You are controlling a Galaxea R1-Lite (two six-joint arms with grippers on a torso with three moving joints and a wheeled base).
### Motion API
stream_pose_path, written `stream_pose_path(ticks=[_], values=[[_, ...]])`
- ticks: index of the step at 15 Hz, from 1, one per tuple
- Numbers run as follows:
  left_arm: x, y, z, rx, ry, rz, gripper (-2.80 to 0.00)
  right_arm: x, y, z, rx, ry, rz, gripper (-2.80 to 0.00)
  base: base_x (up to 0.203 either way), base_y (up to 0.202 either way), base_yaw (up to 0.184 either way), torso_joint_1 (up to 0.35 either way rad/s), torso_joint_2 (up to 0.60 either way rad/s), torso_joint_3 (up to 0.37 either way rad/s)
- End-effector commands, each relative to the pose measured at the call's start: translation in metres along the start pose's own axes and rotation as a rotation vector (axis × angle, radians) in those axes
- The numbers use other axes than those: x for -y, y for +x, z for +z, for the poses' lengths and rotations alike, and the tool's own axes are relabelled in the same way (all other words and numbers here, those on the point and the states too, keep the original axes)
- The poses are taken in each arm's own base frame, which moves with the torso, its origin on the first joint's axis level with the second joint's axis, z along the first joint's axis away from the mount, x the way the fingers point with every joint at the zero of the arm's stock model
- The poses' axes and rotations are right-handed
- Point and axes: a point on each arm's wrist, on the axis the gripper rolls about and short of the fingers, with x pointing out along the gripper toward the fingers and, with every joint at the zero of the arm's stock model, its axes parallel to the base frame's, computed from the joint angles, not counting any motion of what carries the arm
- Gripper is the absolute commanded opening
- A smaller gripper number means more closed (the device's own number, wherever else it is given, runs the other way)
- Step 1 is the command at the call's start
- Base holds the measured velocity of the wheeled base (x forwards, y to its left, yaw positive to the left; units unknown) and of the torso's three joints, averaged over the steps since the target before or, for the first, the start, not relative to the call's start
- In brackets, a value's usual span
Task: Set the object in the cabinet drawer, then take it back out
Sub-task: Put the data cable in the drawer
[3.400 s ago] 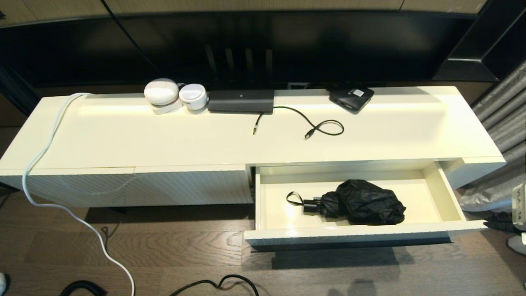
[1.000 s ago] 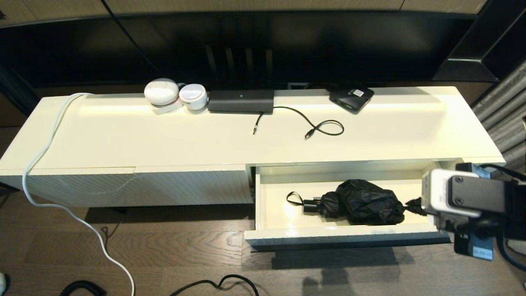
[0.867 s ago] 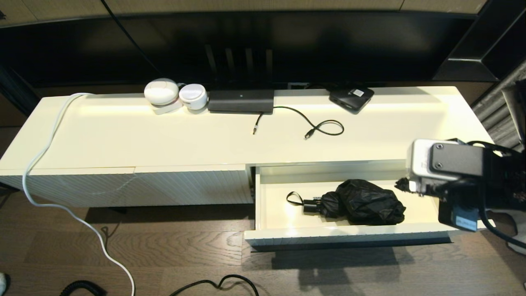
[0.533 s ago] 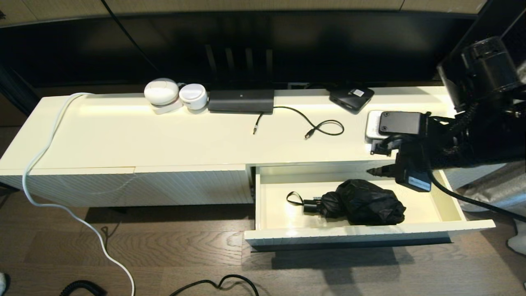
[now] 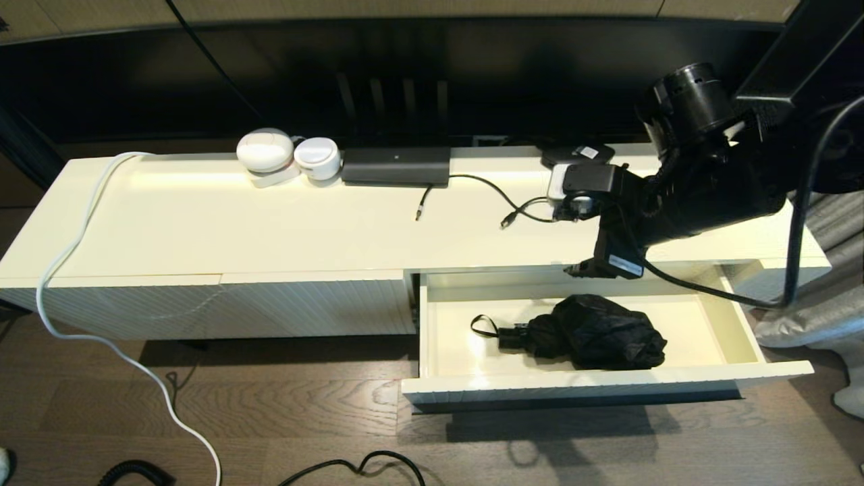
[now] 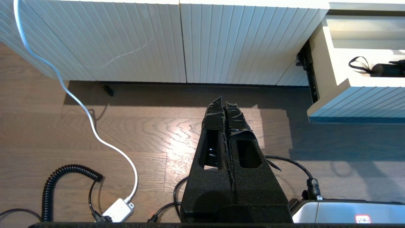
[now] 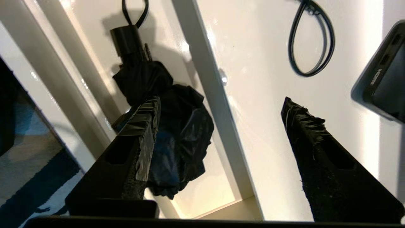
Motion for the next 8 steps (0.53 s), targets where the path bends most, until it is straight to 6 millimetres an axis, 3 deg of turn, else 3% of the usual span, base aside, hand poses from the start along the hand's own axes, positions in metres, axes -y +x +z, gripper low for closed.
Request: stream_pose_path(ticks=[1, 3, 8], values=[[0.000, 0.000, 0.000, -0.001, -0.001, -0.001, -2.80, 0.004, 0.021, 0.007, -0.008, -0.011, 0.015, 0.00, 0.000, 0.000, 0.000, 0.000, 0.00, 0.000], [0.000, 0.000, 0.000, -0.001, -0.001, 0.002, -2.80, 0.013, 0.026, 0.013, 0.010, -0.032, -0.007, 0.00, 0.000, 0.000, 0.000, 0.000, 0.00, 0.000], [0.000, 0.000, 0.000, -0.001, -0.001, 0.002, -2.80, 0.017, 0.060, 0.013, 0.025, -0.077, -0.048, 0.00, 0.000, 0.000, 0.000, 0.000, 0.00, 0.000]])
